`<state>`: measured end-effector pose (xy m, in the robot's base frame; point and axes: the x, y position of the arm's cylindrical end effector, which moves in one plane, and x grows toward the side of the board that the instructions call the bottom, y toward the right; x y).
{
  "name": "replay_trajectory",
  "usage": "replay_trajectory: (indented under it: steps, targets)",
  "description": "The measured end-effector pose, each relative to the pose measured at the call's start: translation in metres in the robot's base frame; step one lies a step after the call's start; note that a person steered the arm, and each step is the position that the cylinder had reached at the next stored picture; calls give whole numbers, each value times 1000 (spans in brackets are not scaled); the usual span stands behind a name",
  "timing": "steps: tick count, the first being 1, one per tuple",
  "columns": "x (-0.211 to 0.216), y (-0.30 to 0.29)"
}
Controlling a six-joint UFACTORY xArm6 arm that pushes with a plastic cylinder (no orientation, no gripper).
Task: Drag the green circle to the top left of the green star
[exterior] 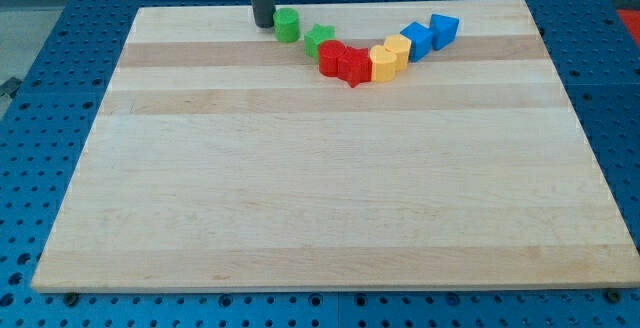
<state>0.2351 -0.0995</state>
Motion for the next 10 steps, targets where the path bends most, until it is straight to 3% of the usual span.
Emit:
replay_trajectory:
  steps: [1, 4, 6, 10]
  targets:
    - [6, 0]
    - [-32, 1]
    - [-32, 8]
    - [-10, 76]
